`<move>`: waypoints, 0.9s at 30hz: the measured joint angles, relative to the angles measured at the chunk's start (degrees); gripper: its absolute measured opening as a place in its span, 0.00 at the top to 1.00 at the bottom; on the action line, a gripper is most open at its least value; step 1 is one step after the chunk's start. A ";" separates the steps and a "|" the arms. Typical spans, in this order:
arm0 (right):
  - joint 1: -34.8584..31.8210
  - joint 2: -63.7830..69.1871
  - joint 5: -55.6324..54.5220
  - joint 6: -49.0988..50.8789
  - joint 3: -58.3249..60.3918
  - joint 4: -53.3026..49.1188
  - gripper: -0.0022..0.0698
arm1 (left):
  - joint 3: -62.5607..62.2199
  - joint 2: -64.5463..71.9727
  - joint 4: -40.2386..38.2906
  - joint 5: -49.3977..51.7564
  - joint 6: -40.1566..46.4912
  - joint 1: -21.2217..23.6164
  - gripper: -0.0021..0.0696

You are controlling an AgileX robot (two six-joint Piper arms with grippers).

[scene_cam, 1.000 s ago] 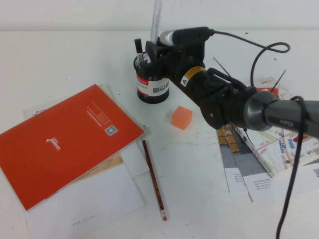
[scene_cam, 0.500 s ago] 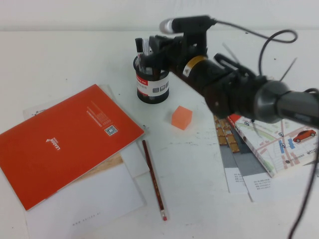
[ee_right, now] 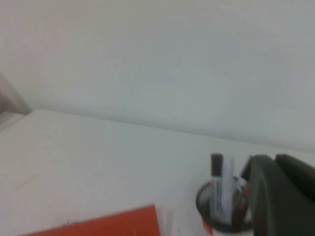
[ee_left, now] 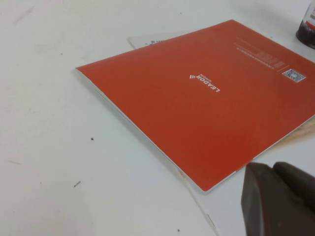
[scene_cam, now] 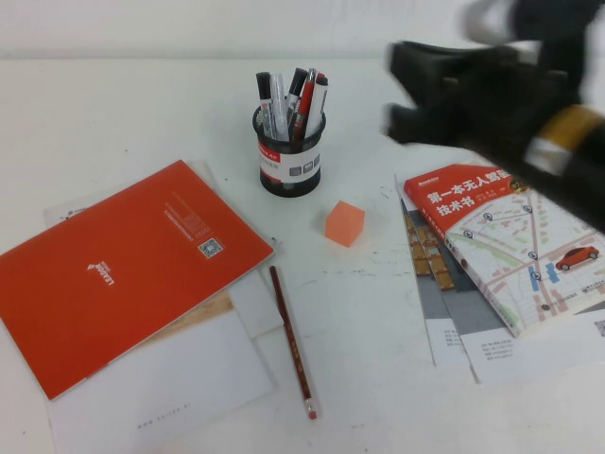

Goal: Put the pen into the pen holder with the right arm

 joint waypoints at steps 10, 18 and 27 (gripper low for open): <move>-0.09 -32.73 26.22 0.00 16.29 -4.06 1.00 | 0.00 0.00 0.00 0.00 0.00 0.00 0.97; -0.61 -58.09 34.14 0.00 31.53 -4.38 1.00 | 0.00 0.00 0.00 0.00 0.00 0.00 0.97; -17.19 -71.34 34.26 0.00 43.32 1.79 1.00 | 0.00 0.00 0.00 0.00 0.00 0.00 0.97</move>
